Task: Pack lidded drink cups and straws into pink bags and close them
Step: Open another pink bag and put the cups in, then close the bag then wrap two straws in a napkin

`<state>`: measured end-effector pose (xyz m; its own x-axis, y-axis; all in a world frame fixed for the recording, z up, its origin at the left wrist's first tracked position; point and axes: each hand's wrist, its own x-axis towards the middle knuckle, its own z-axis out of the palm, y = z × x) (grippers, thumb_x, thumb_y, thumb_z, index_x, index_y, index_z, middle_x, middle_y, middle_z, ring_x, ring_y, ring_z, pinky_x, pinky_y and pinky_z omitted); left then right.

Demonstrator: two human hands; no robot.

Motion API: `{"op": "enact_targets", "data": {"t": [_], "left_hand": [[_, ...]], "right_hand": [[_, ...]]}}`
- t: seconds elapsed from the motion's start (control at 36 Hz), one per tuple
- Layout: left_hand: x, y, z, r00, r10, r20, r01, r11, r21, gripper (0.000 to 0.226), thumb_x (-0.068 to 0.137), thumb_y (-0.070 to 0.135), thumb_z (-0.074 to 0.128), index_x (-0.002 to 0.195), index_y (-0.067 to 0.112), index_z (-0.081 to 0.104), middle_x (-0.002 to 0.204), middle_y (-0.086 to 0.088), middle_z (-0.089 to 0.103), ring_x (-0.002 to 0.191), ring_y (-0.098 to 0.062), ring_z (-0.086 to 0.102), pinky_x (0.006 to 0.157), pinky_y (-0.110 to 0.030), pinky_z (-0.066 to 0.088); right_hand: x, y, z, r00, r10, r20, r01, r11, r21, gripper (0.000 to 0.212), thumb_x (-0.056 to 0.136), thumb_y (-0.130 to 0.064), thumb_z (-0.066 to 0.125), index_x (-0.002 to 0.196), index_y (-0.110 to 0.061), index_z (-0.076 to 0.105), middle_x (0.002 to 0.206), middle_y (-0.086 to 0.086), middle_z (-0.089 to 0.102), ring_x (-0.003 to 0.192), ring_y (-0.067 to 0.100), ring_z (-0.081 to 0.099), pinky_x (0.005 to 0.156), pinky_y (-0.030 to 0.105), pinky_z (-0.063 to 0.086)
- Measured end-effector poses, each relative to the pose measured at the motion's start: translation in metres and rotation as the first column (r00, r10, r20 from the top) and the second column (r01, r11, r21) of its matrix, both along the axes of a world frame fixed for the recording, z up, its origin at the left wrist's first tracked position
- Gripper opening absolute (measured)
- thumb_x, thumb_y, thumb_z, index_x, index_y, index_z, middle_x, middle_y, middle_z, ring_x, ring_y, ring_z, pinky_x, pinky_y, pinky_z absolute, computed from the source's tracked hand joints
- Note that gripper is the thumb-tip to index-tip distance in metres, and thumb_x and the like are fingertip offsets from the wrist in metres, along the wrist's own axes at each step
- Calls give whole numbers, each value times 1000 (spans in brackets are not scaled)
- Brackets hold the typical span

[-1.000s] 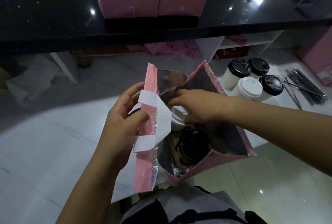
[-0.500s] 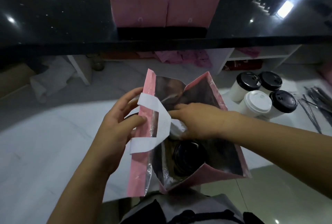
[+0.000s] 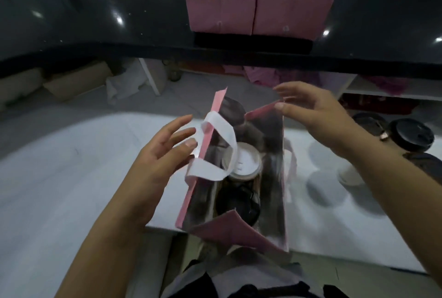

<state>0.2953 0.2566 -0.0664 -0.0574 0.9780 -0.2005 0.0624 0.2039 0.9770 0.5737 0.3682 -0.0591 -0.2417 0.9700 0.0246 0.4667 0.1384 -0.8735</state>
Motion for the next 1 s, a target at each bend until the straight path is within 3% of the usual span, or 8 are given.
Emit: {"op": "enact_targets", "data": {"t": [0.11, 0.25, 0.42, 0.58, 0.64, 0.72, 0.86, 1.0], "left_hand": [[10, -19, 0, 993, 120, -20, -120, 993, 1, 42, 79, 63, 63, 120, 53, 64, 129, 16, 66, 118, -9, 65, 99, -37, 49], [14, -51, -12, 960, 279, -29, -280, 959, -41, 28, 101, 28, 55, 123, 38, 68, 123, 15, 70, 112, -7, 67, 87, -26, 54], [24, -95, -33, 838, 543, -48, -546, 835, -76, 42, 96, -8, 50, 117, 22, 70, 117, -4, 73, 107, -22, 70, 88, -36, 55], [39, -122, -55, 738, 674, 40, -665, 736, -124, 35, 91, -18, 43, 88, 11, 61, 80, -11, 64, 77, -27, 64, 70, -34, 60], [42, -124, -62, 783, 620, 57, -609, 782, -137, 35, 89, -19, 44, 80, 9, 62, 73, -9, 68, 78, -30, 69, 74, -37, 61], [52, -121, -66, 875, 476, 85, -467, 878, -105, 43, 87, -20, 47, 80, 15, 72, 95, -14, 75, 99, -31, 73, 88, -42, 55], [64, -103, -63, 995, 97, -17, -97, 995, -36, 67, 73, -7, 55, 124, 34, 66, 129, 0, 67, 121, -18, 63, 87, -24, 55], [66, -79, -60, 991, -133, -19, 133, 991, -8, 89, 74, 20, 84, 147, 47, 41, 146, 9, 53, 129, -15, 57, 90, -26, 55]], "right_hand": [[5, 3, -28, 990, -5, -138, -3, 998, -60, 18, 90, -19, 72, 104, -30, 71, 101, -5, 70, 102, 12, 65, 99, 40, 53], [11, 8, -43, 949, -108, -297, 92, 993, -69, 4, 90, -17, 70, 86, -19, 70, 86, 7, 66, 82, 18, 62, 87, 43, 53], [25, 12, -51, 903, -244, -355, 250, 968, -29, 22, 86, -15, 69, 66, -23, 66, 63, -7, 60, 62, 4, 53, 64, 21, 48], [40, -1, -56, 842, -371, -392, 406, 914, 7, 11, 82, -13, 64, 79, -4, 70, 66, 0, 58, 62, 6, 50, 59, 19, 44], [45, -8, -56, 828, -399, -393, 442, 897, 22, 10, 80, -13, 64, 79, -6, 71, 66, 1, 60, 62, 6, 51, 58, 19, 43], [55, -23, -54, 828, -410, -384, 460, 887, 45, 11, 79, -14, 63, 71, -18, 68, 63, -6, 59, 60, 2, 51, 57, 16, 42], [69, -55, -52, 840, -345, -419, 392, 920, 28, 19, 85, -14, 65, 75, -29, 71, 64, -19, 64, 62, -5, 56, 59, 9, 42], [82, -85, -58, 869, -229, -438, 217, 973, -79, 24, 86, -37, 63, 100, -25, 78, 97, -8, 75, 92, 6, 68, 75, 18, 52]]}}
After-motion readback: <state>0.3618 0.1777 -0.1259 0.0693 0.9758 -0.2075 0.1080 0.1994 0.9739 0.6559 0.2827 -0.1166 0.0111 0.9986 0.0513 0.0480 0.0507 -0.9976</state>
